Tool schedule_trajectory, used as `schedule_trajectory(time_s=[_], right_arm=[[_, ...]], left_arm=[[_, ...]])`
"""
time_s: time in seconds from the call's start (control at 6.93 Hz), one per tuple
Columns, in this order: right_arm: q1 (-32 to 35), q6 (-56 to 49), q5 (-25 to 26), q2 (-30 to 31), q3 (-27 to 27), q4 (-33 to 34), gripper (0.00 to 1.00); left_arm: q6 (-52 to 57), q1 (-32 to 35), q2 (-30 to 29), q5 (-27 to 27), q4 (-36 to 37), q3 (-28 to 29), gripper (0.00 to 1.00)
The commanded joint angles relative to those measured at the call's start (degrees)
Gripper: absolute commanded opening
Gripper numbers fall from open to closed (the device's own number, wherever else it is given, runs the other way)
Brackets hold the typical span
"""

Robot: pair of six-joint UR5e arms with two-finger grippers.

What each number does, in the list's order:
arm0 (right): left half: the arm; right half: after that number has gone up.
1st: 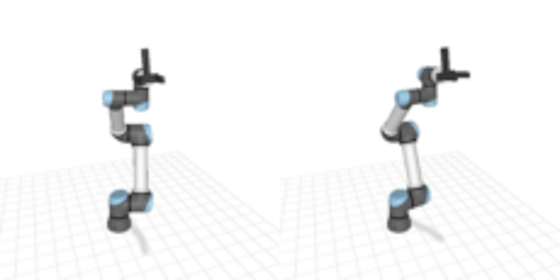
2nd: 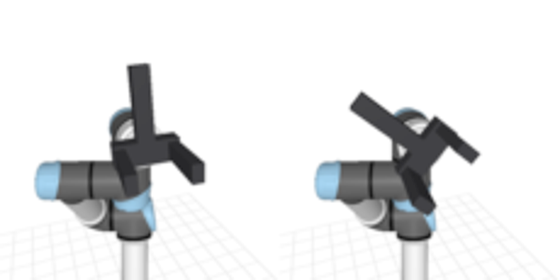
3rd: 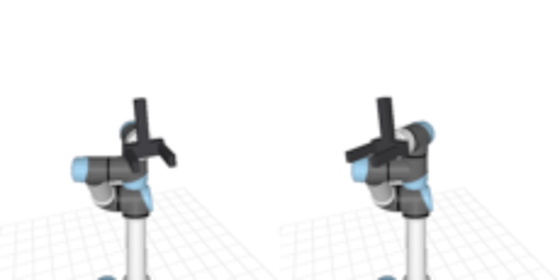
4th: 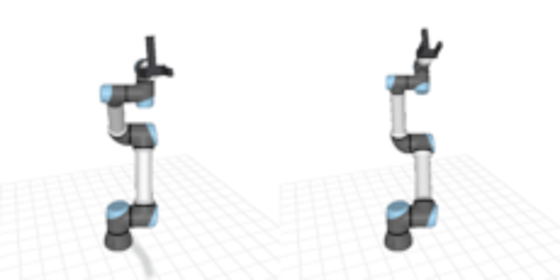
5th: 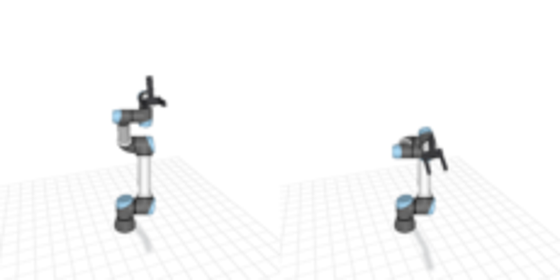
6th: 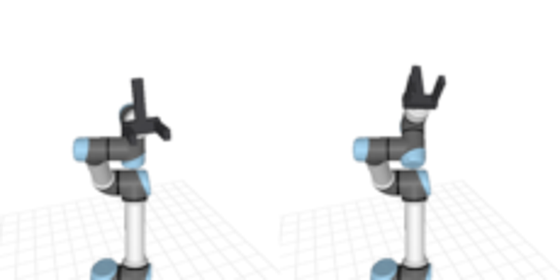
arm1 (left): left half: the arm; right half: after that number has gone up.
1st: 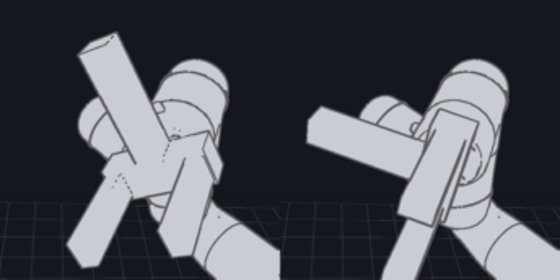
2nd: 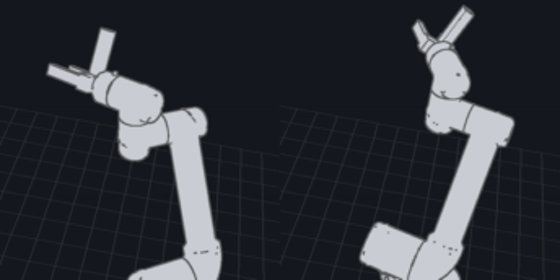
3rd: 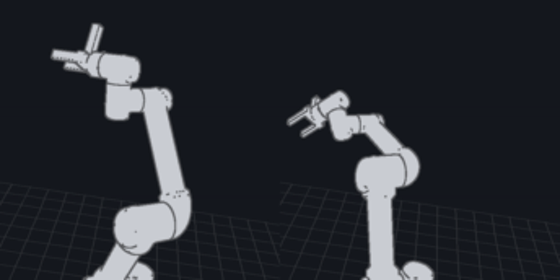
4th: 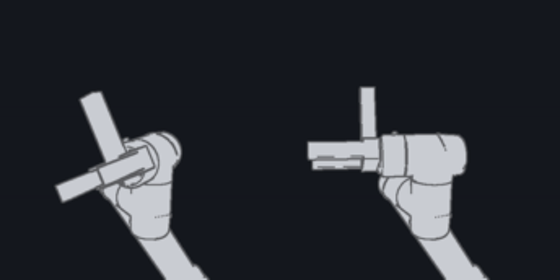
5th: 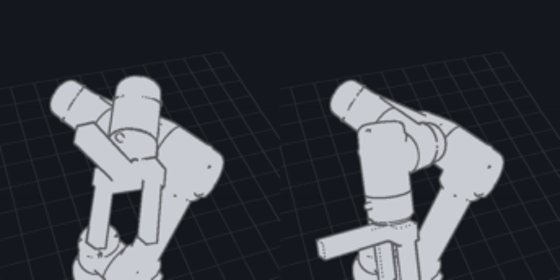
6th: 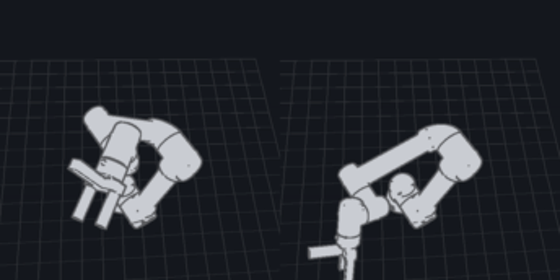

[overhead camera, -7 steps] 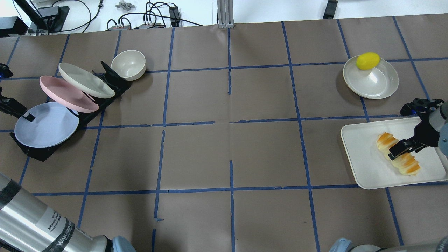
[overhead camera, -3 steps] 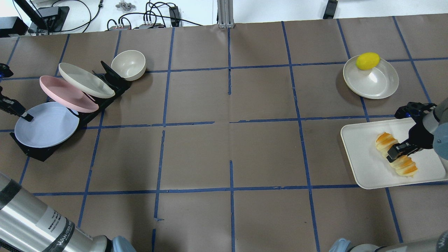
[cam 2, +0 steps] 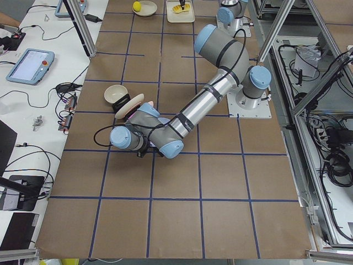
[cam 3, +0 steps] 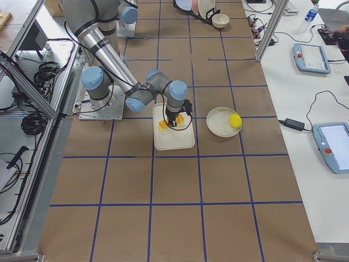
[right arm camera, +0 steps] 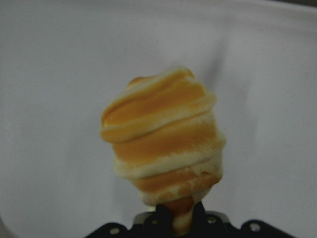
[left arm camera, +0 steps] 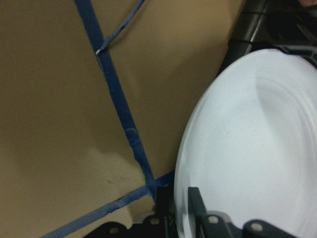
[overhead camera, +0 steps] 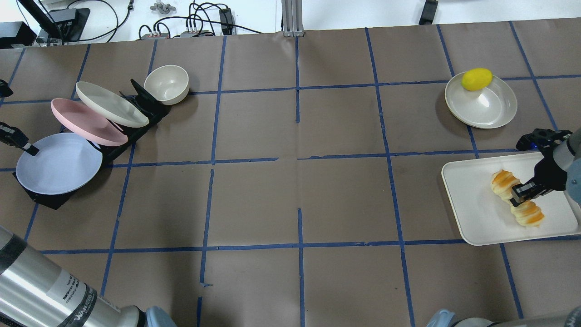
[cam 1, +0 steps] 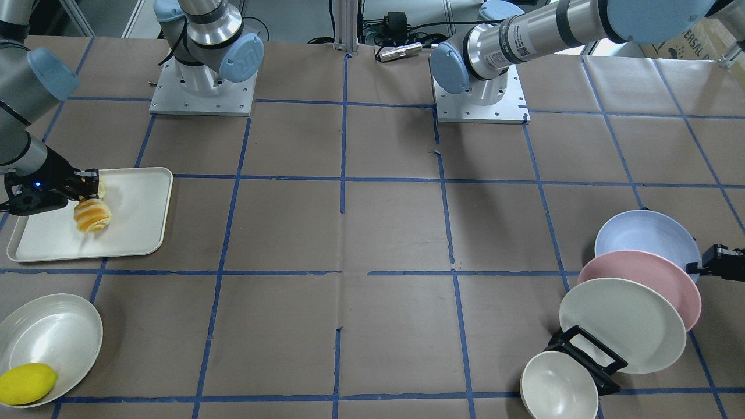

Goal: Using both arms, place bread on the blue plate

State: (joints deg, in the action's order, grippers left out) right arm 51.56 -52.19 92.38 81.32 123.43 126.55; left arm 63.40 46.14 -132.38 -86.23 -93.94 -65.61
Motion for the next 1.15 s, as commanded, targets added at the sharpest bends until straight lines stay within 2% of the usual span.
schedule_trajectory(time_s=[0.0,0.29,0.58,0.72,0.87,1.01], right_arm=[[0.4,1.1,-0.3,7.9,-4.3,-4.7,0.07],[3.1,3.5,0.3,13.7,-11.6,-15.2,0.08],[5.2,10.5,-0.1,18.7,-18.5,-28.5,0.08],[9.9,15.7,0.2,20.4,-20.9,-32.2,0.09],[17.4,25.9,0.3,20.5,-25.5,-37.7,0.09],[24.6,36.3,0.0,18.8,-30.0,-41.5,0.09]], left_arm=[[0.1,-0.1,1.9,-0.2,-0.9,0.5,0.11],[2.3,-1.0,5.5,-1.5,-4.6,0.7,0.11],[2.3,-1.7,13.6,-3.6,-11.4,0.5,0.11],[1.7,-1.4,17.8,-3.8,-15.4,0.6,0.11],[1.1,-1.0,20.2,-3.4,-17.0,-0.2,0.11],[-2.8,1.8,20.4,-2.5,-17.2,-0.3,0.11]])
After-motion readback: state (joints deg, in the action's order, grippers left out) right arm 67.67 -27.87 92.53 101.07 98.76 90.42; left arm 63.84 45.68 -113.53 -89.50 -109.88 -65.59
